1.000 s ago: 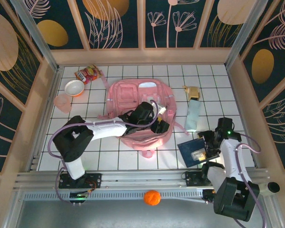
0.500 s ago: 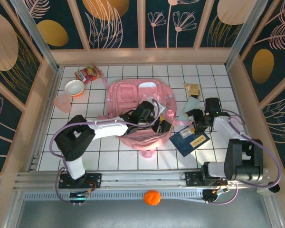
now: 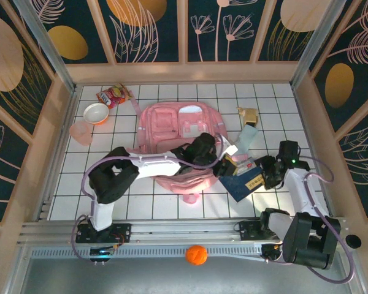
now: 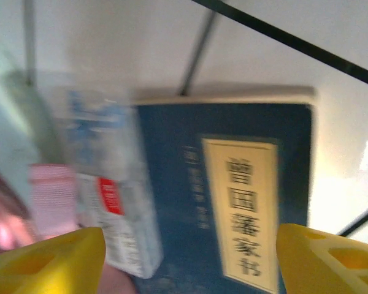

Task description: Pack the student bag

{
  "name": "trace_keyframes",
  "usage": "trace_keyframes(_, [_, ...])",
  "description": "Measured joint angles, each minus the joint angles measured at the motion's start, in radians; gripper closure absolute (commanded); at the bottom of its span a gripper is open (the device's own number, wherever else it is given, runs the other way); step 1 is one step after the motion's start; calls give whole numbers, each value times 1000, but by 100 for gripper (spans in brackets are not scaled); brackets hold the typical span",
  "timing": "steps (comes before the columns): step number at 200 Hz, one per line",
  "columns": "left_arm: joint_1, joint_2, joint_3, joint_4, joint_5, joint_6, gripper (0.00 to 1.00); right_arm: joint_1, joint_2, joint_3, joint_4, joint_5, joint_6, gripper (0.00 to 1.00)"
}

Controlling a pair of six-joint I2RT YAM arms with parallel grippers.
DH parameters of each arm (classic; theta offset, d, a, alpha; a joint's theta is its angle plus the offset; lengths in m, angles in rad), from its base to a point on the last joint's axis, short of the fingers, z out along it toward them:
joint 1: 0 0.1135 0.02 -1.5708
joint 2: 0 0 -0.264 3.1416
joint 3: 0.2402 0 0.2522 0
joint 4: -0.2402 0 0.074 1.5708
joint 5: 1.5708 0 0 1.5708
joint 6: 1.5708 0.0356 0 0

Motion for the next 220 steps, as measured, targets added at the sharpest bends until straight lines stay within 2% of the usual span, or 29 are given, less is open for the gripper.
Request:
trace_keyframes(30, [-70,115,140,-83,7,37,72,-2,-28,-65,3,2,14,30])
trace_keyframes(63, [-67,248,288,-196,11,64,73,-2,-27,-89,20,10,29,31])
trace_keyframes(106, [-61,372,418,-327,-6,94,69,-2,-26,-117,48,14,48,48])
trace_keyframes(122, [-61,400,479,-351,-61,97,66,-2,-26,-125,51,14,47,52])
trace_keyframes(161, [-50,391,448,-287,-140,60,56,-2,2,-123,51,18,32,60])
trace_keyframes(199, [5,383,431,-253,-192,27,49,-2,13,-121,39,26,14,67])
trace_keyframes(220, [29,372,407,-228,-198,18,45,-2,35,-116,36,25,-4,62])
